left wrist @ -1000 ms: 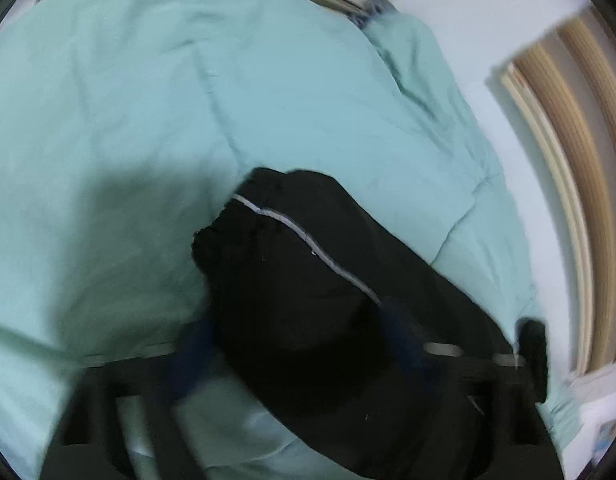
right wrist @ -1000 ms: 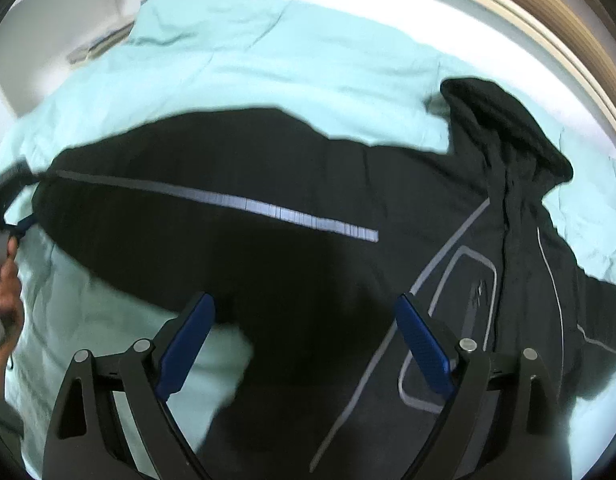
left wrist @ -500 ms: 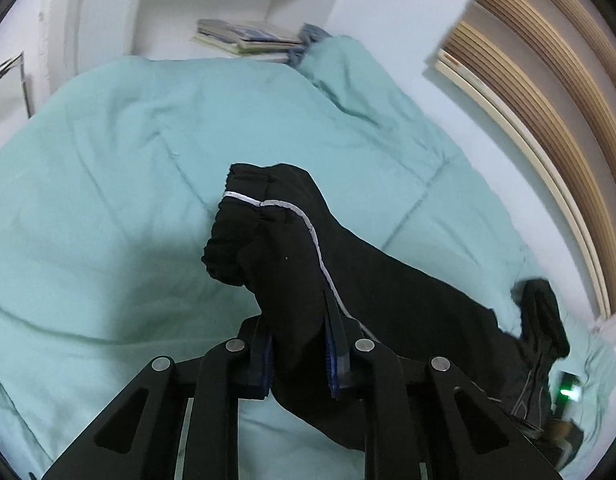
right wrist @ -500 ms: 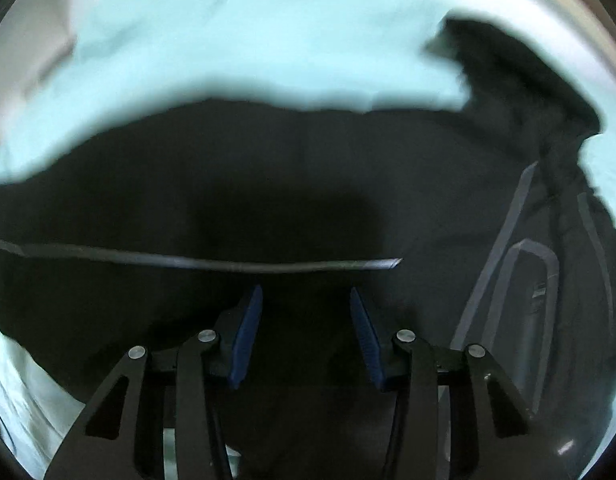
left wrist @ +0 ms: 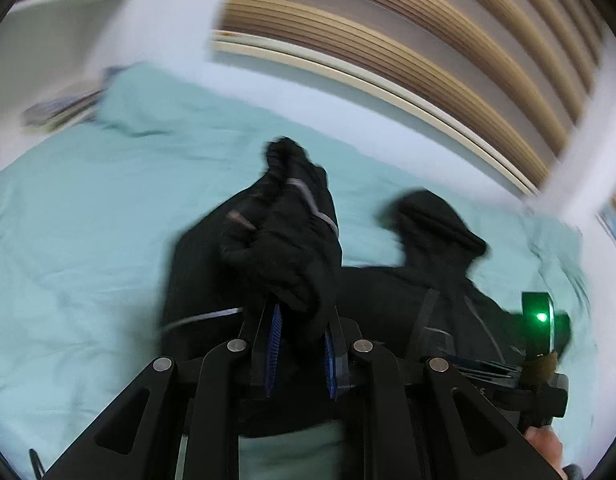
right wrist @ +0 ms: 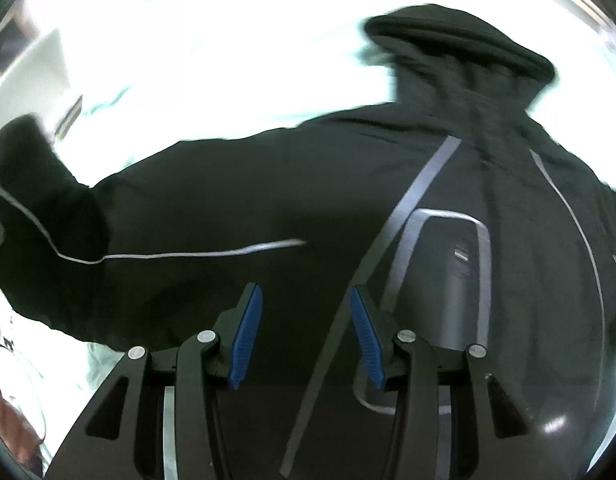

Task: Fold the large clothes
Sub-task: 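Carry the sleeve across the jacket body toward the other sleeve with the left gripper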

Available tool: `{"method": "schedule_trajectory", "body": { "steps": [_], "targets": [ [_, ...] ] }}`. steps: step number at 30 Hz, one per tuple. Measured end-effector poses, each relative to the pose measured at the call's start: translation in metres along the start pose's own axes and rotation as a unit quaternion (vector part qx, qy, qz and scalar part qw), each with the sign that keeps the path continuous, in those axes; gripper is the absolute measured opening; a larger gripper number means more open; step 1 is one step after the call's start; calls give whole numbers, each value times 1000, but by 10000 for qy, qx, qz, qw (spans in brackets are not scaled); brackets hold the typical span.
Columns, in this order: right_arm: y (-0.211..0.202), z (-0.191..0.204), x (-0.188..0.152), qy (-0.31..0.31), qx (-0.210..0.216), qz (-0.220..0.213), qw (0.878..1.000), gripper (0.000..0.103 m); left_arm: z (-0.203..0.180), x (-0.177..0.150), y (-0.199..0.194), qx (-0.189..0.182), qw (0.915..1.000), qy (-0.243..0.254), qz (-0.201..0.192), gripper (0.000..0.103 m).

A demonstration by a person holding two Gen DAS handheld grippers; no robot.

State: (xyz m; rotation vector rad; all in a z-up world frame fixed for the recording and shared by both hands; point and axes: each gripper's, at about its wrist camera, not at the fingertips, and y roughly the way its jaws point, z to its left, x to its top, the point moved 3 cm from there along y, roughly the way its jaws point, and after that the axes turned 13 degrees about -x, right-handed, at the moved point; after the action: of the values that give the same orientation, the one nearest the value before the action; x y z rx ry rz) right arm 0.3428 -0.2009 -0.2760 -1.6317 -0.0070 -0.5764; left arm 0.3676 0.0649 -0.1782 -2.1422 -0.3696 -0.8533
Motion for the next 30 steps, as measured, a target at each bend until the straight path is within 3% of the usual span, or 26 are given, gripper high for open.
{"method": "schedule_trajectory", "body": {
  "steps": [9,14,17,21,24,27,30],
  "targets": [
    [-25,-126,-35,860,-369,146,9955,50,-134,-16,85,-960,9901,714,734,18],
    [-40,-191,-53,1218,-777,60,9895,50,-197,-45,153,-1450,9744,986,1405,19],
    [-40,-219,-63,1417,-990,88,9849,50,-224,-75,197,-1514,9638,1129,1880,19],
    [-32,-248,-75,1625,-1077,235,9805,50,-237,-117,245,-1495,9502,1207,2455,21],
    [-26,-260,-80,1684,-1074,330,9793,51,-233,-142,268,-1508,9417,979,2843,26],
    [-26,-269,-80,1697,-954,289,9804,57,-226,-151,271,-1703,9364,669,2993,37],
    [-27,-269,-74,1646,-843,138,9827,68,-221,-146,258,-2120,9284,237,3042,57]
  ]
}}
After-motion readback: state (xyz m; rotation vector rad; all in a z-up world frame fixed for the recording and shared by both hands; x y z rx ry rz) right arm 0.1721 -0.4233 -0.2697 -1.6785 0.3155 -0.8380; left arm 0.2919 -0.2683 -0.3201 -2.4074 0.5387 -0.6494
